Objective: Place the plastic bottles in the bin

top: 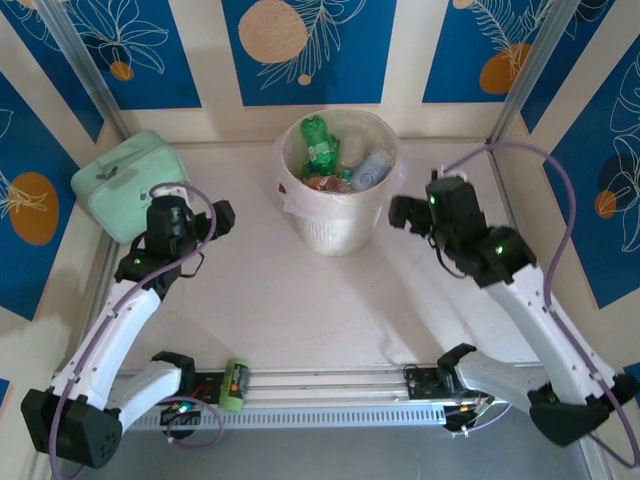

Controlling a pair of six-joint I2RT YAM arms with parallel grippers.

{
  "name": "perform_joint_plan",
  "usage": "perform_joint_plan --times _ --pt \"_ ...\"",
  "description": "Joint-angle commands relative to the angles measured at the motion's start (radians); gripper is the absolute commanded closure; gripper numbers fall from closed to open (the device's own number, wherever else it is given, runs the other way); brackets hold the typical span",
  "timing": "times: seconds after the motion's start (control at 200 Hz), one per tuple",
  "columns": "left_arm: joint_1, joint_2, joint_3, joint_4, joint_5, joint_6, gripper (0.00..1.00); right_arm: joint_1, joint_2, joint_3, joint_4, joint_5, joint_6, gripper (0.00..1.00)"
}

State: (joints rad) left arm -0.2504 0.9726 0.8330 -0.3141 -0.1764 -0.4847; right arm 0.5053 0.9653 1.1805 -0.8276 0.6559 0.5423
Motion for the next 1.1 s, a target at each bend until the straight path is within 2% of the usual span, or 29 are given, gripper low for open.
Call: perform_joint_plan --times 0.0,0.105,0.165,0.31,0.42,0.455,0.475,0.53,0.63,0.67,0.7,0.795,0.835,0.87,0.89,0.915,0.945,1.095 --pt "-0.004 0.023 -0.136 0.228 -0.245 0.137 0.00 -0.042 -0.125 -0.283 0.203 0.200 0.085 0.04" --pt "-0.004 0.055 -0.256 0.430 -0.398 0.202 0.00 -0.123 -0.251 -0.582 0.579 0.155 -0.147 0.01" --pt "-0.002 0.105 -0.295 0.524 -0.456 0.242 0.00 -0.165 -0.245 -0.659 0.675 0.207 -0.174 0.01" --pt "0.000 0.283 -0.360 0.761 -0.500 0.389 0.00 -0.291 -0.060 -0.717 0.720 0.322 -0.092 0.01" --pt "0.006 0.379 -0.440 0.974 -0.497 0.452 0.00 -0.326 0.129 -0.798 0.976 0.331 -0.194 0.01" --pt "0.010 0.408 -0.458 1.066 -0.504 0.475 0.00 -0.331 0.164 -0.758 0.921 0.310 -0.189 0.01" --pt "0.012 0.416 -0.459 1.082 -0.514 0.472 0.00 -0.334 0.190 -0.751 0.962 0.300 -0.218 0.01" --pt "0.027 0.437 -0.456 1.117 -0.462 0.504 0.00 -0.325 0.235 -0.767 1.118 0.280 -0.290 0.01" --pt "0.058 0.530 -0.484 1.298 -0.384 0.532 0.00 -0.354 0.309 -0.800 1.392 0.142 -0.352 0.01" --pt "0.067 0.523 -0.468 1.247 -0.345 0.521 0.00 -0.373 0.338 -0.817 1.500 0.026 -0.370 0.01" --pt "0.082 0.518 -0.461 1.203 -0.264 0.520 0.00 -0.388 0.364 -0.823 1.568 -0.053 -0.388 0.01" --pt "0.137 0.579 -0.465 1.240 -0.053 0.520 0.00 -0.432 0.518 -0.824 1.737 -0.320 -0.422 0.01" --pt "0.158 0.613 -0.484 1.348 -0.040 0.509 0.00 -0.434 0.567 -0.805 1.732 -0.410 -0.464 0.01" --pt "0.171 0.581 -0.478 1.272 -0.035 0.483 0.00 -0.451 0.574 -0.800 1.741 -0.451 -0.451 0.01" --pt "0.172 0.576 -0.475 1.254 -0.031 0.481 0.00 -0.471 0.557 -0.791 1.690 -0.469 -0.439 0.01" --pt "0.172 0.589 -0.481 1.288 -0.033 0.485 0.00 -0.491 0.547 -0.779 1.645 -0.473 -0.415 0.01" --pt "0.172 0.603 -0.486 1.327 -0.032 0.491 0.00 -0.506 0.557 -0.785 1.675 -0.490 -0.400 0.01" --pt "0.171 0.590 -0.485 1.302 -0.035 0.487 0.00 -0.487 0.553 -0.776 1.652 -0.447 -0.410 0.01"
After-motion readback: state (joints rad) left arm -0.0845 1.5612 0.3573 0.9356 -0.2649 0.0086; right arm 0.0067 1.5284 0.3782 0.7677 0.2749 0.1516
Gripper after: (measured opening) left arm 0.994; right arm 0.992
